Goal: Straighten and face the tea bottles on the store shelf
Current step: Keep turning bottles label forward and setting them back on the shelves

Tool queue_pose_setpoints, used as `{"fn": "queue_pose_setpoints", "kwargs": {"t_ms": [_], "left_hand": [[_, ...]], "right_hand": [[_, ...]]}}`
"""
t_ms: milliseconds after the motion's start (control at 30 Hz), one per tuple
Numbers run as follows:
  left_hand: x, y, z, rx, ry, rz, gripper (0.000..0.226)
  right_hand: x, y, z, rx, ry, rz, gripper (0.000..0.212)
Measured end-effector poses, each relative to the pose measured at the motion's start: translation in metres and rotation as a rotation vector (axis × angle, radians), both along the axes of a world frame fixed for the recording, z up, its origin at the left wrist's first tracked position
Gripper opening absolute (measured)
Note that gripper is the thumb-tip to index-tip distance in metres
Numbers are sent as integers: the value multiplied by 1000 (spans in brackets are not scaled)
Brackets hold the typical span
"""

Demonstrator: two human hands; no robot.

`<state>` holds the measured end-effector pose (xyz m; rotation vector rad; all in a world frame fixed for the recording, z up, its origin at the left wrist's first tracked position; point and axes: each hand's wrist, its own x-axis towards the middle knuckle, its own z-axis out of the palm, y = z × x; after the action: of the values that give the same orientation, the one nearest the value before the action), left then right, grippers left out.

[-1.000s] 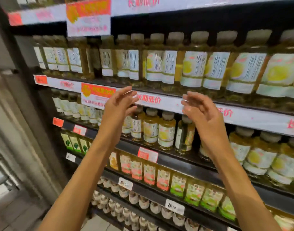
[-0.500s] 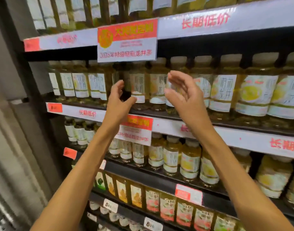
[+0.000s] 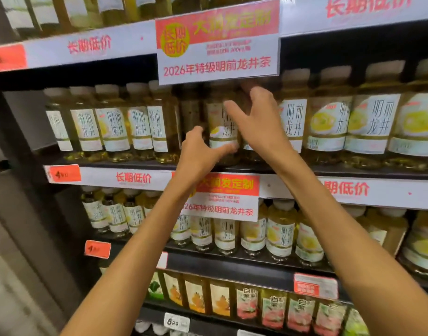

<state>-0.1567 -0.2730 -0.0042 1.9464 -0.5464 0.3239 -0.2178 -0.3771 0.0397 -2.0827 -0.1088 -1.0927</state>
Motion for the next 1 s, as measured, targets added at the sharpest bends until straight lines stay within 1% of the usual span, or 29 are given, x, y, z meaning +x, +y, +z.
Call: {"fn": "queue_pose_setpoints", "kwargs": {"t_ms": [33, 100, 167, 233, 300, 367, 433, 467, 567, 600, 667, 700, 800, 933, 1000], "left_hand": [[-5, 3, 1, -44, 9, -29, 80], [-17, 11, 1, -115, -8, -85, 70], [-33, 20, -1, -176, -47, -123, 63], [-50, 31, -6, -247, -67, -164, 58], [-67, 41, -14, -315, -60, -230, 49], [-81, 47, -25, -354, -14, -305, 43], [-94, 52, -38, -383, 40, -361, 40], [-99, 54, -45, -396, 67, -378, 41], [-112, 58, -66, -458, 200, -399, 60], [-115, 60, -73, -466, 245, -417, 59], [-123, 62, -88, -439, 333, -466, 47], [-128, 63, -95, -415, 381, -498, 45], [-139, 61, -115, -372, 485, -544, 70], [-151, 58, -127, -427, 478, -534, 65], [-153, 57, -130, -457, 491, -586, 54]], "right_hand": [[-2, 1, 0, 6, -12, -3, 27], [-8, 3, 2, 35, -35, 18, 29], [-14, 5, 3, 68, -52, 87, 32], [-22, 7, -1, 125, -50, 185, 33], [-30, 10, -8, 225, 6, 331, 30], [-38, 14, -17, 330, 78, 481, 34], [-45, 17, -28, 417, 106, 564, 37], [-49, 18, -34, 453, 105, 579, 37], [-64, 21, -55, 582, 100, 604, 43], [-69, 23, -63, 627, 87, 608, 44], [-79, 28, -80, 721, 71, 614, 48], [-84, 30, -87, 775, 69, 629, 52], [-93, 33, -105, 839, 69, 653, 60], [-98, 28, -112, 818, 91, 719, 45], [-97, 27, -109, 859, 110, 749, 37]]}}
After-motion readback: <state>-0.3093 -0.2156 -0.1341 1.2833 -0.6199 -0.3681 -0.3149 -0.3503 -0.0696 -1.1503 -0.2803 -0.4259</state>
